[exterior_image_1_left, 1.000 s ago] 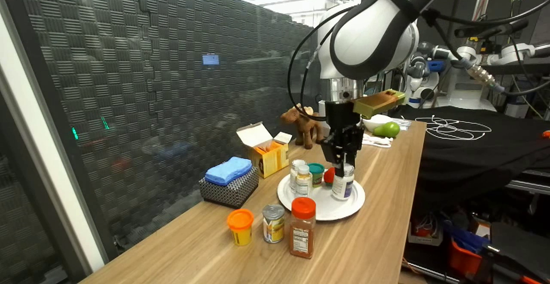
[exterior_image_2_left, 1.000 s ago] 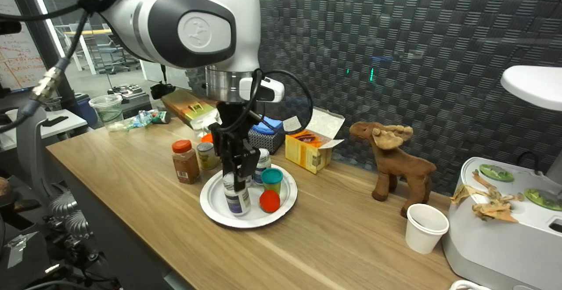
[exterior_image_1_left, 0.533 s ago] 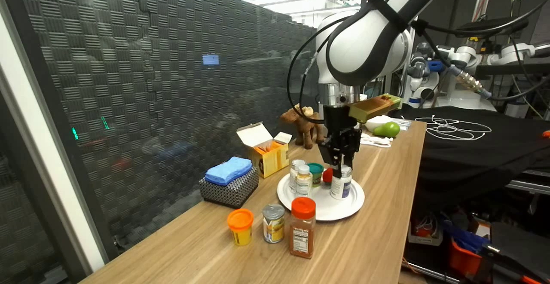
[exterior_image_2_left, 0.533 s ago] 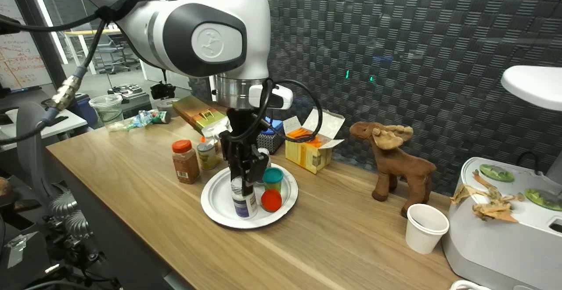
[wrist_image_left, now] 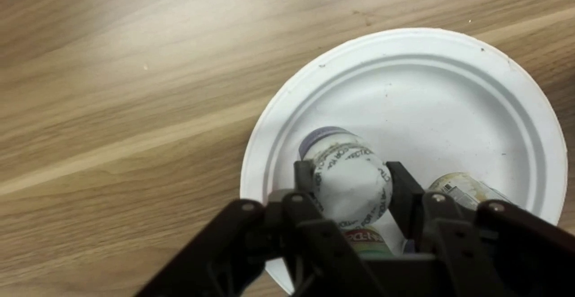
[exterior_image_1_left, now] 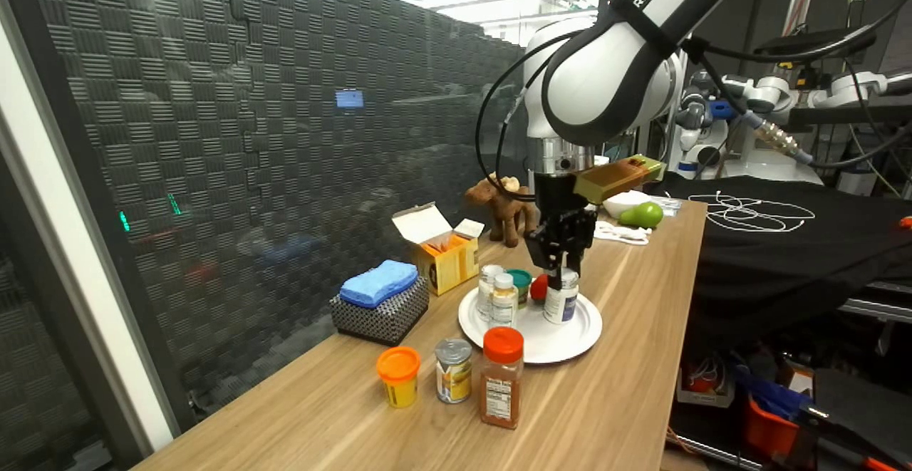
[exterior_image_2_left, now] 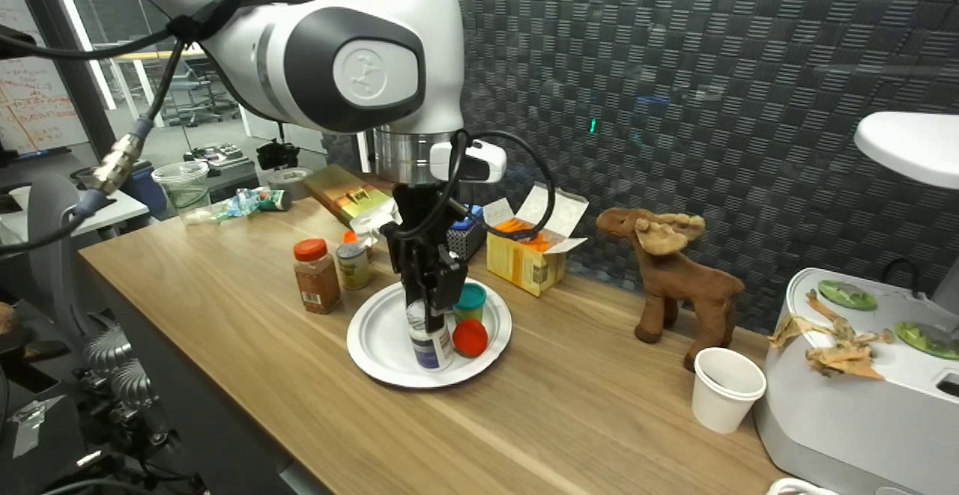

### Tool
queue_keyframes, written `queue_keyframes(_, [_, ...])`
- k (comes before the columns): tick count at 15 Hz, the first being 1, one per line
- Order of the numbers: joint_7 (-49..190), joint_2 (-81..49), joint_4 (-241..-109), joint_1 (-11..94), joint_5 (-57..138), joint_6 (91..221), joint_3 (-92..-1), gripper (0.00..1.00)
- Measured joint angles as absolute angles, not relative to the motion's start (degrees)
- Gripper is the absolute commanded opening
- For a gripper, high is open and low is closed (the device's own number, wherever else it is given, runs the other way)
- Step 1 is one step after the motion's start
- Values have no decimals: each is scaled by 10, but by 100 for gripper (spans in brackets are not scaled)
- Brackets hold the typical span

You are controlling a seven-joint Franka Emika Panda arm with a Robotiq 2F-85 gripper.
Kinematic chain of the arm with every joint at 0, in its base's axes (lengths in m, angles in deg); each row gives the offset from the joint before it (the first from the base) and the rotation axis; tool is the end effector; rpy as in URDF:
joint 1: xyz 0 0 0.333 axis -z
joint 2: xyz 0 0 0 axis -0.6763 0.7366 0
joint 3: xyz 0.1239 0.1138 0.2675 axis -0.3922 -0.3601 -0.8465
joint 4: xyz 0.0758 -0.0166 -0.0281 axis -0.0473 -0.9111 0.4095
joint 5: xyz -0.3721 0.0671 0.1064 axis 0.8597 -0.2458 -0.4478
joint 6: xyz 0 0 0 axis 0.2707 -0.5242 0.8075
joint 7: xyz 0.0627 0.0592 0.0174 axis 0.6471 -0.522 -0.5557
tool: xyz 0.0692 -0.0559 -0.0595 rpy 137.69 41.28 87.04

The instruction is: Put the bottles and the orange plushie surrounding the white plate on the white plate

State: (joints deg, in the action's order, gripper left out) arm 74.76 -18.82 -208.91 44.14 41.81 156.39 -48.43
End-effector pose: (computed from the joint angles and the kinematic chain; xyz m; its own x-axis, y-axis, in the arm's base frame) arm 0.5428 -0.0335 0.2682 0.9862 -0.1505 -0.0687 -0.1458 -0.9869 0.0691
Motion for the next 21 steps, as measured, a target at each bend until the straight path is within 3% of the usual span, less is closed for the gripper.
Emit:
queue_keyframes(1, [750,-188,-2089,441,421,1564,-484,21])
queue_keyframes(2, [752,-188,-2089,441,424,1564,-484,56])
queue_keyframes(3, [752,-188,-2089,441,427,1564,-484,71])
queue_keyframes(7, [752,-185,-2089,440,435,1560,-483,98])
queue_keyframes(21, [831,-293,-2109,366,437,1559,-545,100])
